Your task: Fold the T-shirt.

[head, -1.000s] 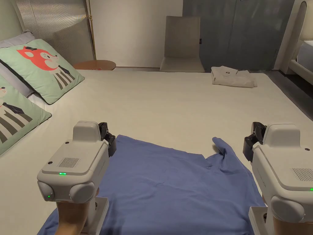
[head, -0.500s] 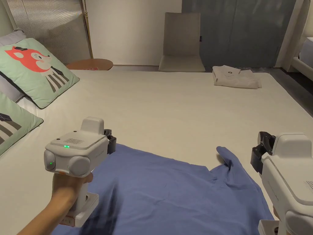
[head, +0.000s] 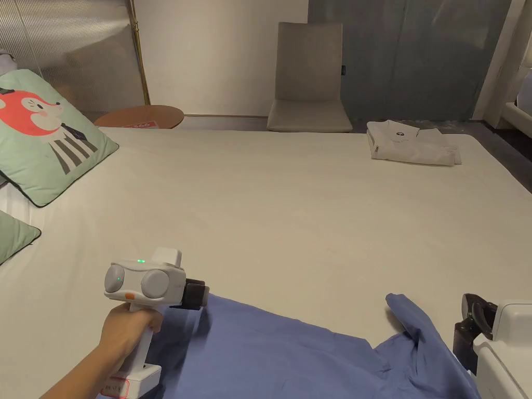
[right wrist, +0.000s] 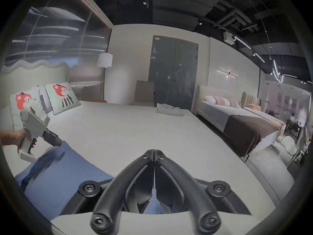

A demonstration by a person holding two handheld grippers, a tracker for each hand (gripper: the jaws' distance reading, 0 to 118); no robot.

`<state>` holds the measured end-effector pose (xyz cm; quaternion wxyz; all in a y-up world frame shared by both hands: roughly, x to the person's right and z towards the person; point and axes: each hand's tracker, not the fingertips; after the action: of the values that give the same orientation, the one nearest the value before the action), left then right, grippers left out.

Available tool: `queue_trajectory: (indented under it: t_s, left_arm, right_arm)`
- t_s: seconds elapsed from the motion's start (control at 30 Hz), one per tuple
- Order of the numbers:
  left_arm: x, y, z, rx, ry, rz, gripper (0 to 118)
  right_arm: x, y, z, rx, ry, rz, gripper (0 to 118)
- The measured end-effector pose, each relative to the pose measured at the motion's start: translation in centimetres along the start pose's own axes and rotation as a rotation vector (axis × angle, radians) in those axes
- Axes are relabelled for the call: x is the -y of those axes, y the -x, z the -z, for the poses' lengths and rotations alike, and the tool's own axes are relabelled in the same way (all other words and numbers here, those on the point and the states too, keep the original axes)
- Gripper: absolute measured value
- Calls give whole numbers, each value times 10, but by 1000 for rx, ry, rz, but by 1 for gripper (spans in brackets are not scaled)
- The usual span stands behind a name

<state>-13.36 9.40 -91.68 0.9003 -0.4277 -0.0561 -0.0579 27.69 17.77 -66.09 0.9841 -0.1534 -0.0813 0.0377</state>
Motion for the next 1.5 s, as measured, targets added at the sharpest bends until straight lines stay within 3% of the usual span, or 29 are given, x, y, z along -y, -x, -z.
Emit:
queue_trajectory:
  t_s: [0.07,0.2,0.27,0.43,0.57,0.67,0.7,0.73,0.93,0.97,1.03,1.1,1.17,1.27,1.37,1.5]
  left_arm:
    - [-1,-3,14,8,29,15,82]
    - [8,-19,25,42,65,82,37]
    - [11,-25,21,44,26,89,5]
    - [14,-33,4,-3,-33,113,1]
    - [13,-28,-40,42,-121,45,1]
    - [11,-25,-71,56,-163,72,1]
    - [11,-25,-80,59,-174,82,1]
    - [11,-24,-88,64,-185,90,1]
    - [10,-25,-117,76,-222,90,1]
    - [11,-25,-120,76,-223,90,1]
    - [13,-25,-125,72,-229,90,1]
    - [16,-24,-129,71,-229,84,1]
    - [18,-20,-132,69,-233,70,1]
    - [24,-13,-142,58,-243,40,1]
    - [26,-5,-158,29,-289,7,1]
    - [6,8,-194,-8,-363,-13,1]
  right_arm:
    - [6,-2,7,5,16,-2,1]
    - [7,-4,8,10,56,-5,1]
    - [9,-7,9,12,75,0,1]
    - [20,-22,16,9,139,60,1]
    - [28,-36,38,22,304,116,7]
    - [41,-46,66,-2,460,157,80]
    - [47,-47,72,8,477,169,98]
    - [53,-51,78,12,511,174,103]
    - [73,-42,93,-26,646,151,97]
    - [75,-40,93,-23,649,135,88]
    - [77,-36,90,-27,635,117,44]
    - [77,-35,87,-57,619,114,12]
    - [75,-35,84,-80,606,122,7]
    - [58,-34,69,-60,489,67,7]
    - [25,-36,48,-56,349,97,7]
    - [-37,-32,27,-61,181,44,7]
